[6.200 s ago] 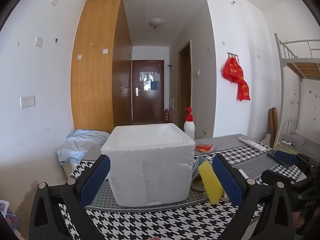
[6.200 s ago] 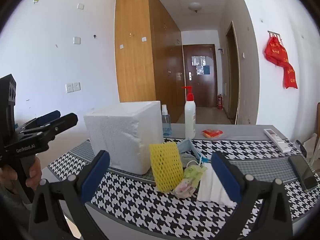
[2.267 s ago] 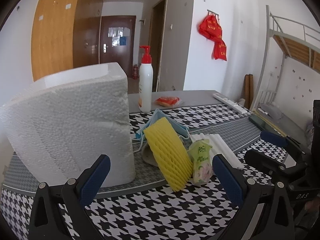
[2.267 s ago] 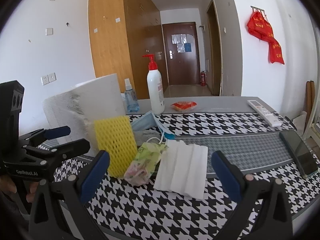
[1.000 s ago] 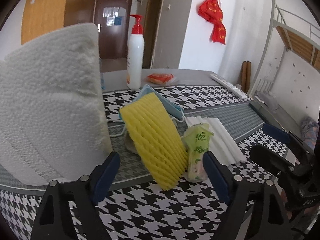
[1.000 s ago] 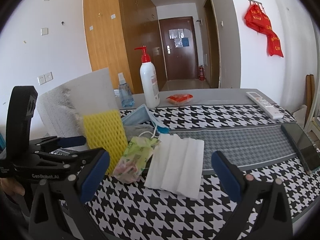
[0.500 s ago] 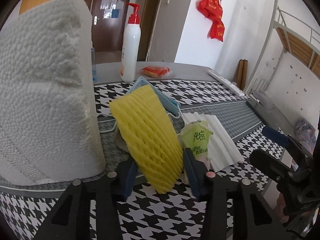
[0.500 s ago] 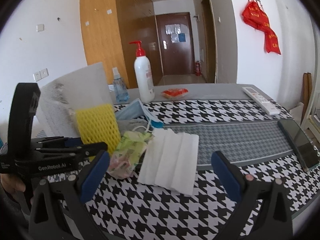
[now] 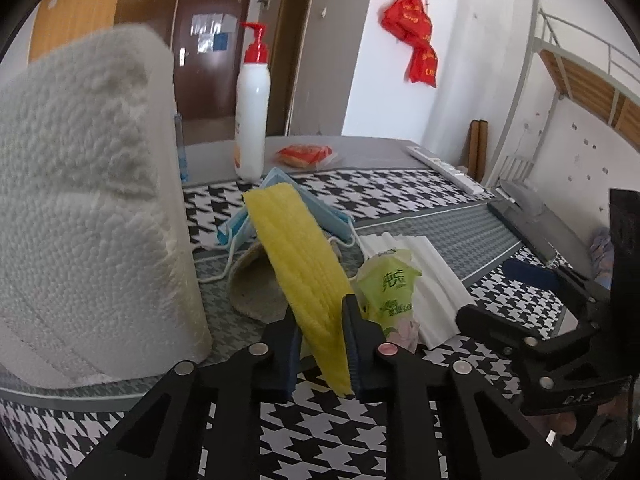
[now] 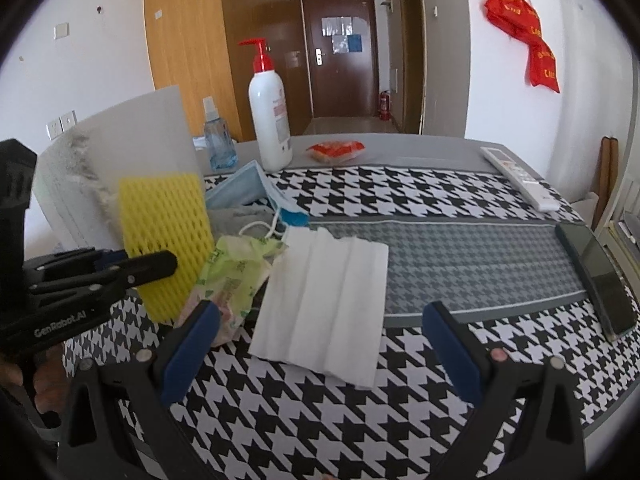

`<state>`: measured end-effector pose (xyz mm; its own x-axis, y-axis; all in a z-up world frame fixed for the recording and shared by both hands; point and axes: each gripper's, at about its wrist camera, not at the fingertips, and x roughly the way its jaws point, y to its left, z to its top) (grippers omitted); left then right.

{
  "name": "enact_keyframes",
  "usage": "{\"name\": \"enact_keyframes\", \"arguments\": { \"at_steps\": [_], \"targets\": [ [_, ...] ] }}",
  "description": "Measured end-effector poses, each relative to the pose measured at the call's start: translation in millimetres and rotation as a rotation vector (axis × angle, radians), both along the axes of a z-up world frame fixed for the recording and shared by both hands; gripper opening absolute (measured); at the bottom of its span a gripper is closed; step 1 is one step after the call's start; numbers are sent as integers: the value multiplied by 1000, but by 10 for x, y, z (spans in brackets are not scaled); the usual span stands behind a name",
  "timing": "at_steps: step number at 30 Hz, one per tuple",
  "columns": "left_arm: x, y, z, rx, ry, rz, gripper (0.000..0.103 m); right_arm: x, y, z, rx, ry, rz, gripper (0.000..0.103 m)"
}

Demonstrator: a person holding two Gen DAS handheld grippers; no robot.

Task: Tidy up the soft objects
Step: 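Close left tool on the yellow mesh sponge while right tool grasps the white cloth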

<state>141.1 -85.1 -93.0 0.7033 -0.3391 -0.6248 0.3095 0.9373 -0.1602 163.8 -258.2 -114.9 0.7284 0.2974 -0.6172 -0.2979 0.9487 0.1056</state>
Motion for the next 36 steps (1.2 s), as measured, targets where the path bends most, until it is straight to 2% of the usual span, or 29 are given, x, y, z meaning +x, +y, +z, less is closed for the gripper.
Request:
{"name": "enact_keyframes", "arguments": {
  "at_steps": [4, 8, 9, 11, 13, 20, 21, 23, 26, 32, 33, 34, 36],
  "targets": [
    [4, 0, -11, -8, 3, -16, 17, 48, 27, -24, -13, 24, 9, 89],
    [8, 0, -17, -10, 2, -17, 13, 91, 28, -50, -22, 46, 0, 86],
    [3, -2, -21, -10, 0, -21, 11, 96, 34, -50, -26, 49, 0, 82],
    [-2, -8, -20, -9, -3, -26, 11, 113, 55, -72, -38, 62, 5, 78],
    [-4, 1, -22, -11, -5, -27, 11, 122, 73, -98, -59, 72, -2, 70],
    [-18, 11, -14, -16, -3, -28, 11, 152, 104, -155, -88, 108, 2, 56],
    [-18, 10, -13, -19, -2, -29, 11, 164, 108, -164, -90, 115, 2, 51],
    [-19, 16, -10, -19, -2, -29, 11, 175, 115, -186, -93, 132, 8, 51],
    [-17, 9, -14, -16, -1, -31, 11, 175, 126, -201, -113, 132, -1, 44],
    [-14, 4, -17, -10, -3, -28, 11, 166, 107, -210, -156, 121, -19, 23],
    [-14, 5, -19, -11, -3, -28, 11, 161, 104, -207, -163, 119, -22, 13],
    [-12, 0, -24, -11, -4, -28, 11, 156, 91, -204, -160, 121, -25, 9],
    [-17, -4, -22, -9, -8, -30, 11, 151, 49, -198, -135, 127, -23, 7]
  ]
}}
